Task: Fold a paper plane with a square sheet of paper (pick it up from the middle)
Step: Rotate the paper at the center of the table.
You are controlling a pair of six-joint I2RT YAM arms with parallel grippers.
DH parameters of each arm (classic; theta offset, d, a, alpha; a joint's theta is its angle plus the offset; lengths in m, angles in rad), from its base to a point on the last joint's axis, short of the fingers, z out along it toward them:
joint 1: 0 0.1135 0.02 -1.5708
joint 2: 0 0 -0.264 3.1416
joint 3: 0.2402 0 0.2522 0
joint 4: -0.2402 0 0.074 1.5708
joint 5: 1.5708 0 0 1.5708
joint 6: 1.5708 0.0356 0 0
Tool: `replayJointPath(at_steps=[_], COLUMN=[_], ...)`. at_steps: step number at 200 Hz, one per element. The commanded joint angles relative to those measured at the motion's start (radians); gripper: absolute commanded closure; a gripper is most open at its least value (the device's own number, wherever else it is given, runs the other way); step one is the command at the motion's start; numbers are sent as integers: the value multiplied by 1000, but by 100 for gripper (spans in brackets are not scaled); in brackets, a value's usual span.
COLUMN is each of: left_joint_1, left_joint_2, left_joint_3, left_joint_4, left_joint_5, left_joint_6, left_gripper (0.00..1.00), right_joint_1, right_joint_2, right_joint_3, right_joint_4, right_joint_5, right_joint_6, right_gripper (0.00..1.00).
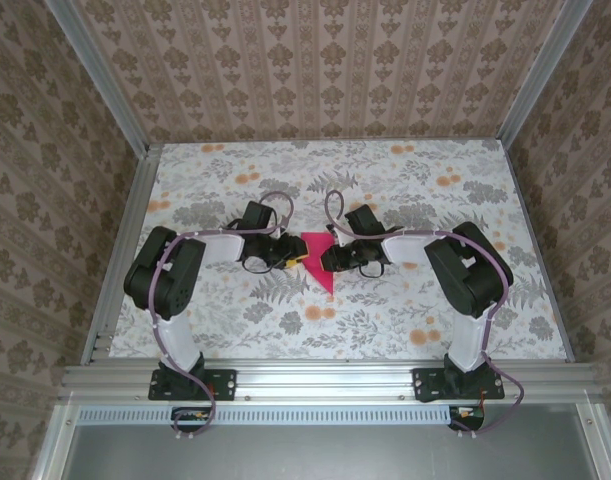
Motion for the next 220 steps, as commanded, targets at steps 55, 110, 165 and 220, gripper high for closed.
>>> replayJointPath(at_steps=[55, 110, 165, 220], left_joint_1=[-10, -20, 3, 63], left_joint_2=[-32, -51, -111, -146], left_joint_3=[0, 0, -11, -14], left_joint_4=[-68, -75, -124, -177], left_joint_5=[7, 12, -53, -104], left_joint_6=[-35, -40, -17, 14], left_gripper=[75, 74, 67, 63], right_joint_1=[-21, 8, 117, 193], right_joint_2=[-64, -256, -369, -229], right_joint_3=[22, -61, -50, 66], right_joint_4=[-3, -31, -228, -307], right_joint_5=[-29, 181, 408, 458], right_joint_6=[23, 7, 13, 67], right_gripper=[63, 43, 47, 67])
